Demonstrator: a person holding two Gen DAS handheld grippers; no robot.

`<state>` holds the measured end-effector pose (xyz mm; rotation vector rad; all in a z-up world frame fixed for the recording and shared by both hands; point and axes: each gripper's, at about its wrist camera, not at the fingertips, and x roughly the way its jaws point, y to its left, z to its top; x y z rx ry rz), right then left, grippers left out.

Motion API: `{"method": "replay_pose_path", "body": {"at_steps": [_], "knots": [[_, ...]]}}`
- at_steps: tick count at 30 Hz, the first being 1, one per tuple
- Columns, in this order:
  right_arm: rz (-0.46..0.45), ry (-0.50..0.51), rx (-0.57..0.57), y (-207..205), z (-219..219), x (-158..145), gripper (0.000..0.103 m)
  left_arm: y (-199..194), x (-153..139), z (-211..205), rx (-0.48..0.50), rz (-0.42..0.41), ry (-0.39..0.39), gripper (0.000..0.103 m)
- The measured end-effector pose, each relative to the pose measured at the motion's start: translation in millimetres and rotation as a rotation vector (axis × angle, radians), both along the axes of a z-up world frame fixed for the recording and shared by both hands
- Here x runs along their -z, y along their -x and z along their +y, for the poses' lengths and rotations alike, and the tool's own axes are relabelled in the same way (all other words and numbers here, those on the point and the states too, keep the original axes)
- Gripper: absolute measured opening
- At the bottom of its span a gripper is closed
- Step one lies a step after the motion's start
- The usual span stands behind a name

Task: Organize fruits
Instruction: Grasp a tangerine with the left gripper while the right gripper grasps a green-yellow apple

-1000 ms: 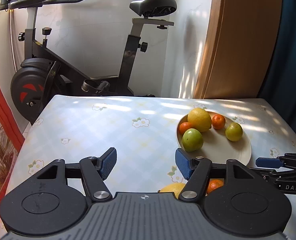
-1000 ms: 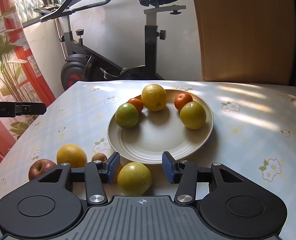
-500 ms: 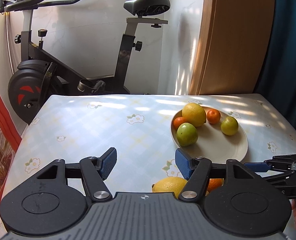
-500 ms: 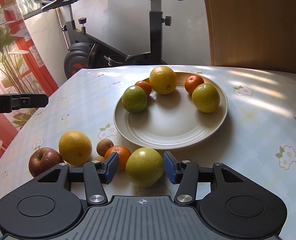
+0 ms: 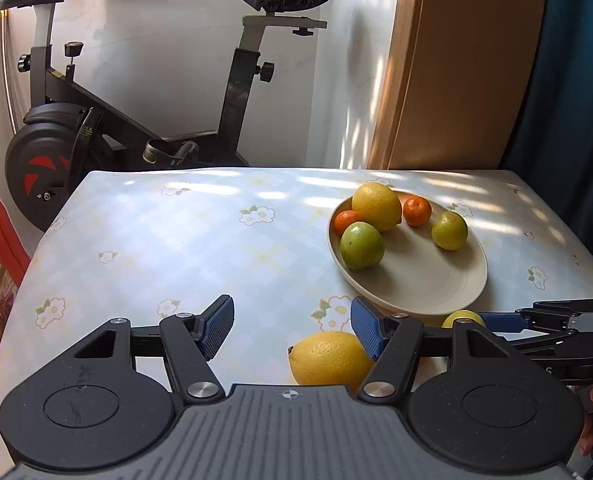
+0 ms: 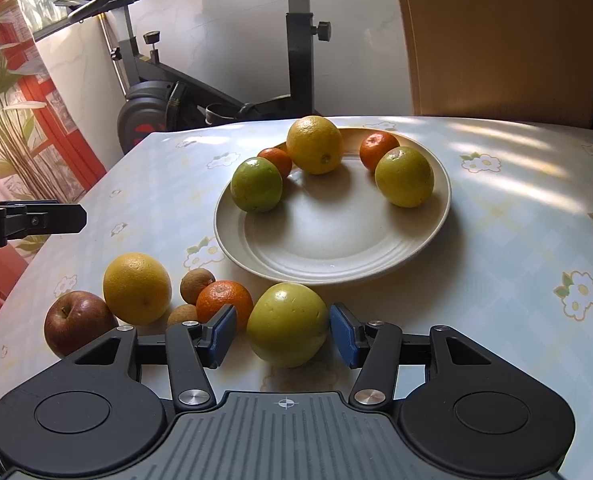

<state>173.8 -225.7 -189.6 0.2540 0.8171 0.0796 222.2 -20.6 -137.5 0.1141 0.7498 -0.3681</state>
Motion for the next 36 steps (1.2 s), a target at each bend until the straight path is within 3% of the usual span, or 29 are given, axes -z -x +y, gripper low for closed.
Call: {"method": "replay_pose_path", "body": {"at_steps": [14,30,36], "knots": [[-0.013,0.001,0.007,10.5,-6.4,4.1,0.043,5.9,4.2,-6.1,0.033,0.022,-0.005,0.066],[-0.017,0.051,0.032,34.2,-27.6,2.9,0.043,4.0,7.8,-20.1,0.080,0.067,0.057,0.052],[-0.021,0.047,0.055,42.1,-36.6,3.0,0.043,5.6,15.9,-44.2,0.155,0.081,0.026,0.047]]}}
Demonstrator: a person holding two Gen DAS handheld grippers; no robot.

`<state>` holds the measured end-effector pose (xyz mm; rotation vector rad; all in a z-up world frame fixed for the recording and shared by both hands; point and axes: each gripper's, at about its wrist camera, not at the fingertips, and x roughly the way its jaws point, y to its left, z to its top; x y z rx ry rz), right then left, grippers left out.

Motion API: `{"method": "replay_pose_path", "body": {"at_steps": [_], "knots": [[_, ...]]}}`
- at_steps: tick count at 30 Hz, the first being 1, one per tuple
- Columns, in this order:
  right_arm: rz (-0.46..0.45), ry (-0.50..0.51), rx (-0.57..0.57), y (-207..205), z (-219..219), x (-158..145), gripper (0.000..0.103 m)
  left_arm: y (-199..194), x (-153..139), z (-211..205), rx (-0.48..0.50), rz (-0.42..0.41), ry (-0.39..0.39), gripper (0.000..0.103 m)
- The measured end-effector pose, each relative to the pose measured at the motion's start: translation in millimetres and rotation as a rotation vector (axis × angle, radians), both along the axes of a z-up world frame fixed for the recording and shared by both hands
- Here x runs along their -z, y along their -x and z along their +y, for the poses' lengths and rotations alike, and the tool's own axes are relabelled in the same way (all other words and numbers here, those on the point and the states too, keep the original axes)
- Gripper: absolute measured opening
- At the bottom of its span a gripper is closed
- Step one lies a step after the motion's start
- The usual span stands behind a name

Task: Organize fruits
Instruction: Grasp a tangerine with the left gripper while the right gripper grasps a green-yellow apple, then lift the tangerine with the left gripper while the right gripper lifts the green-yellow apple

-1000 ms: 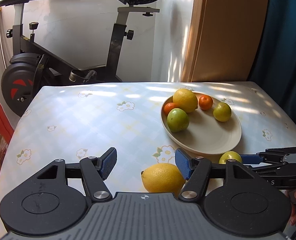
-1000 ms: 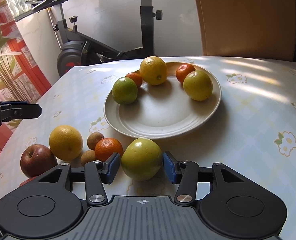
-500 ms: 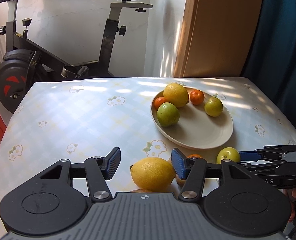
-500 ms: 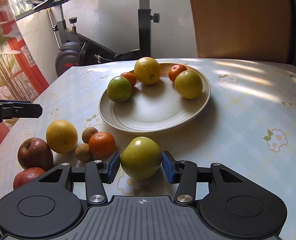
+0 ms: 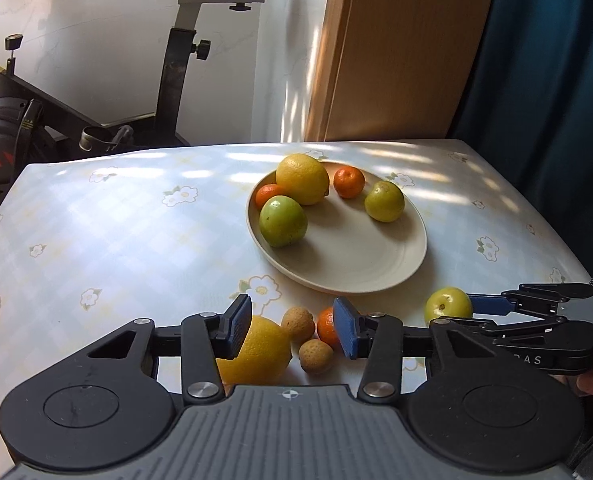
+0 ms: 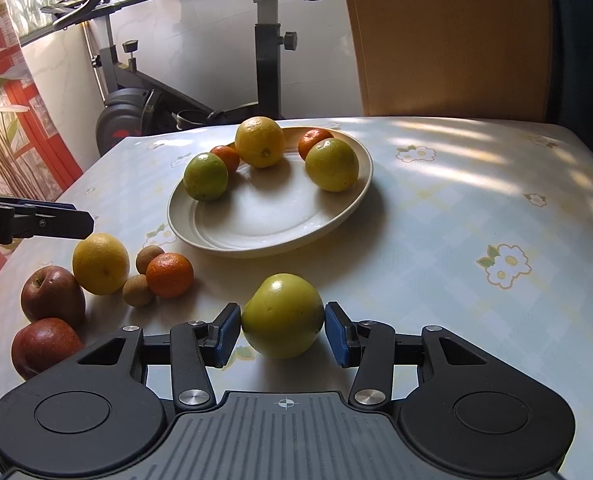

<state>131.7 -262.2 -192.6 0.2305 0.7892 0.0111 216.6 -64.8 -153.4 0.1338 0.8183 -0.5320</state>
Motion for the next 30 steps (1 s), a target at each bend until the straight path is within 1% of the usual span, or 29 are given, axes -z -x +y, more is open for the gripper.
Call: {"method": "replay_pose_path", "body": {"at_steps": [3,5,8,12,19,28,30], "knots": [[-0.004,-0.008,0.009,2.2,-3.3,0.9,0.043,0.2,6.2,-17.6,0.066,-0.005,-0.039,0.043],[-0.006,-0.012,0.010,3.1,-4.0,1.3,0.043,-0.5,11.9,-28.6,0.108,-0.007,-0.068,0.042],[-0.009,-0.014,0.010,3.4,-4.0,2.1,0.043,-5.7,20.3,-39.9,0.145,0.017,-0.093,0.037],[-0.013,-0.022,0.011,4.3,-4.9,2.7,0.043,-11.1,29.3,-48.9,0.176,0.045,-0.120,0.036],[-0.017,-0.027,0.010,5.9,-5.9,2.7,0.043,-18.9,40.5,-57.5,0.181,0.082,-0.148,0.036],[-0.018,-0.027,0.010,6.0,-6.0,2.9,0.043,-17.7,42.9,-64.1,0.191,0.046,-0.220,0.037],[-0.018,-0.028,0.010,6.0,-5.9,3.0,0.043,-17.7,42.8,-63.4,0.191,0.044,-0.222,0.037]]}}
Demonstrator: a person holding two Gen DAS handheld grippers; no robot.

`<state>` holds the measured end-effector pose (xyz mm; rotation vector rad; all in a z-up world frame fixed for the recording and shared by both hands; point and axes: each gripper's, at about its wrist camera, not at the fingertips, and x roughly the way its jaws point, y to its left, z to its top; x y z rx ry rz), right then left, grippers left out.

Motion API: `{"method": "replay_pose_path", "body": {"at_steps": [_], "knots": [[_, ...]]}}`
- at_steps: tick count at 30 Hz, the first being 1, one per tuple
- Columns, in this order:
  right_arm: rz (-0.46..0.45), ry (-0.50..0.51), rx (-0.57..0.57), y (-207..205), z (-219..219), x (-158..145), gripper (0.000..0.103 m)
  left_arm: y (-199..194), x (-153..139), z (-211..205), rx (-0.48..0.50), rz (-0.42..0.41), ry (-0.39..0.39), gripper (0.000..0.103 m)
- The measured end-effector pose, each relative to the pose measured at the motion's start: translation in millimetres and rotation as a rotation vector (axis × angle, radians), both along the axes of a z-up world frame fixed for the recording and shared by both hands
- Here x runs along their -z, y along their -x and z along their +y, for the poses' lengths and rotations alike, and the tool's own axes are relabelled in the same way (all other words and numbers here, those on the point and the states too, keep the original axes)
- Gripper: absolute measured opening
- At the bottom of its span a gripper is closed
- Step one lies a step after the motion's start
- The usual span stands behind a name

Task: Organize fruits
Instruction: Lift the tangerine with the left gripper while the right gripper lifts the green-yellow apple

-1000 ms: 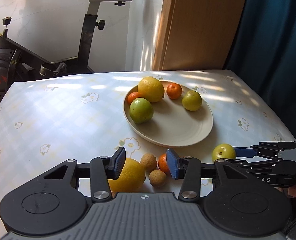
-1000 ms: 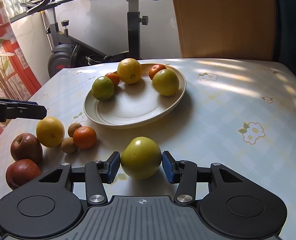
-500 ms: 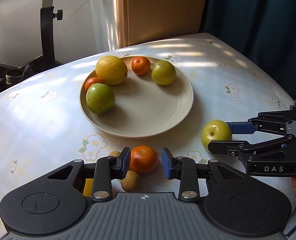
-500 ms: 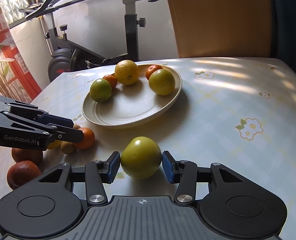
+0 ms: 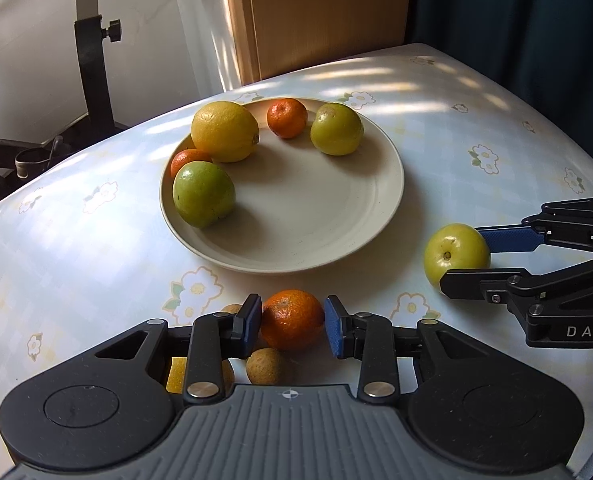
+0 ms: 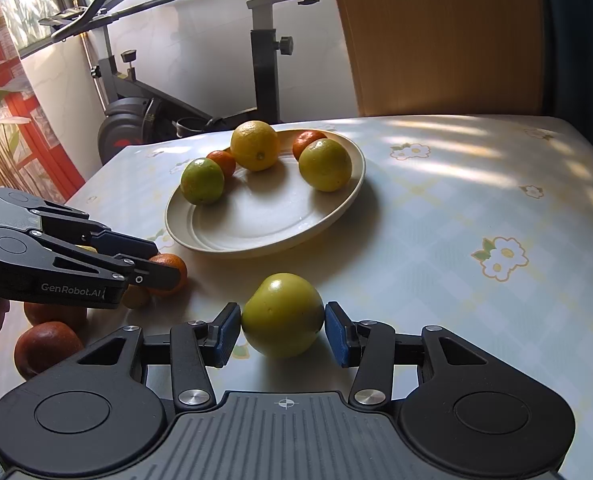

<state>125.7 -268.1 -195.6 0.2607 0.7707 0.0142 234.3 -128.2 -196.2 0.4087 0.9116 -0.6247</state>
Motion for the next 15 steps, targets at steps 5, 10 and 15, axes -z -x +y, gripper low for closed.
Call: {"method": "replay_pose_path", "body": {"at_steps": [5,10,15], "knots": [[0.000,0.003,-0.001,-0.3,-0.2,0.1,0.043,-0.7,-0.1,0.4,0.000,-0.003,0.000,0.037],[0.000,0.002,-0.001,-0.5,-0.1,0.0,0.043,0.8,-0.3,0.1,-0.009,-0.003,0.004,0.037],[0.002,0.005,-0.003,-0.6,-0.1,-0.1,0.043,1.9,-0.3,-0.1,-0.005,-0.007,-0.004,0.037]]}}
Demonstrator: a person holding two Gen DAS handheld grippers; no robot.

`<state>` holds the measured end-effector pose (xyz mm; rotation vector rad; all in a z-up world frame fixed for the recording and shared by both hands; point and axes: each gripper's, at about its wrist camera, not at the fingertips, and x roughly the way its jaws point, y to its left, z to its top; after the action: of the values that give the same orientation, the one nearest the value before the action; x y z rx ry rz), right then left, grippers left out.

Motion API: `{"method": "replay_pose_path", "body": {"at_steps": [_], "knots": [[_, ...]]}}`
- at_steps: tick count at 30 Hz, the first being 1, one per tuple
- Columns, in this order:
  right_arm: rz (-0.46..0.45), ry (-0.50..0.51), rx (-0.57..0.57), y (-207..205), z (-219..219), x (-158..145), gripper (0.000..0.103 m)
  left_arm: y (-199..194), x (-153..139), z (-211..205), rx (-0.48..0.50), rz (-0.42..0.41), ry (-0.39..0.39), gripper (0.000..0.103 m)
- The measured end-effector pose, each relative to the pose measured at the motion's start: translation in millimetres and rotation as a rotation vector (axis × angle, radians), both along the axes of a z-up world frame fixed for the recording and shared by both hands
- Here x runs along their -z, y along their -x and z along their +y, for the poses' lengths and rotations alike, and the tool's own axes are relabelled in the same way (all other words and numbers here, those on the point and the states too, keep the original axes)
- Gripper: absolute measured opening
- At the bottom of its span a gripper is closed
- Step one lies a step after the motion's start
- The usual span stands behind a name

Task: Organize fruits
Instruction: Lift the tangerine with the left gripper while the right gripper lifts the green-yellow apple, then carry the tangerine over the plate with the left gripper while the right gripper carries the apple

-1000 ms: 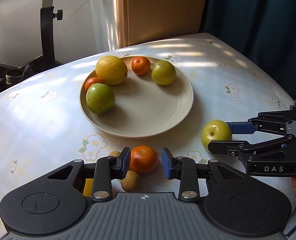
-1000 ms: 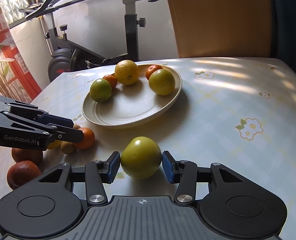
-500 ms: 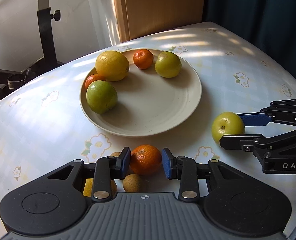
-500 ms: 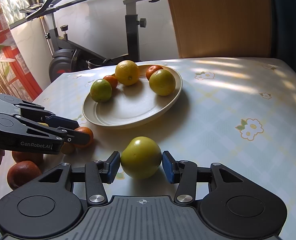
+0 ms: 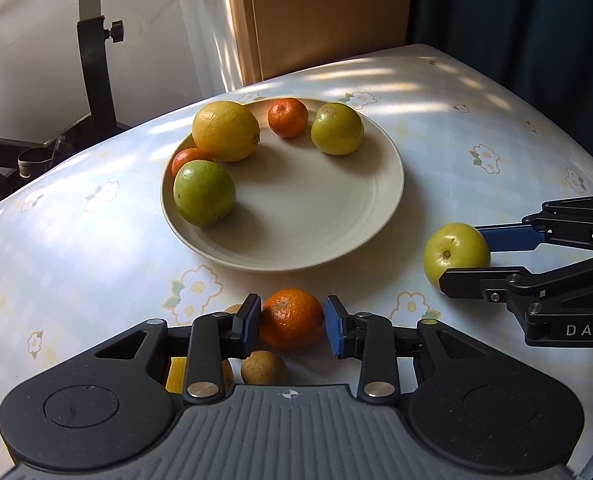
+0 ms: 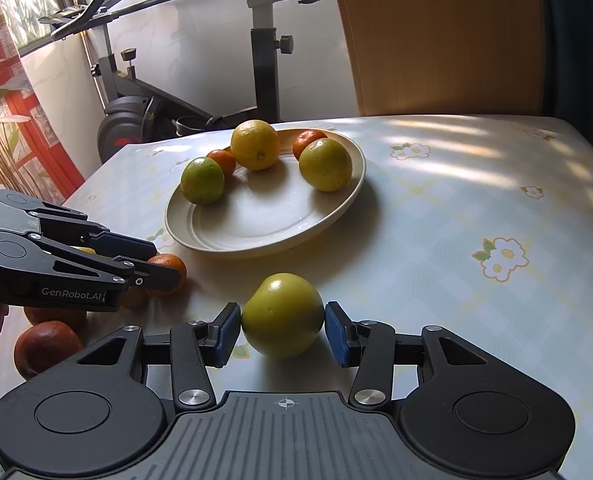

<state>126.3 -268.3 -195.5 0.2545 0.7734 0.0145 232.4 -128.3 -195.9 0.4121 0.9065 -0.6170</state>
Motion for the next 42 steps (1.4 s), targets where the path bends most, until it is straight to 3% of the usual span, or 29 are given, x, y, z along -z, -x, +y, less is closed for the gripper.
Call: {"method": "replay_pose_path", "body": {"at_steps": [11,15,29,42], "knots": [[-0.002,-0.004,0.003,-0.2,0.4,0.2,0.043,1.7,0.1,-0.6,0.017,-0.012,-0.014,0.036],[-0.004,0.000,0.001,0.3,1.6,0.2,0.043,4.5,-3.8,2.0,0.020,0.002,0.029,0.035],[-0.010,0.009,0.013,4.0,0.1,-4.1,0.043,11.0,-16.7,0.8,0.029,-0.047,0.059,0.035],[-0.005,0.020,-0.064,-8.7,24.7,-5.1,0.042,10.0,-24.2,-0.3,0.015,-0.038,0.111,0.035]]}}
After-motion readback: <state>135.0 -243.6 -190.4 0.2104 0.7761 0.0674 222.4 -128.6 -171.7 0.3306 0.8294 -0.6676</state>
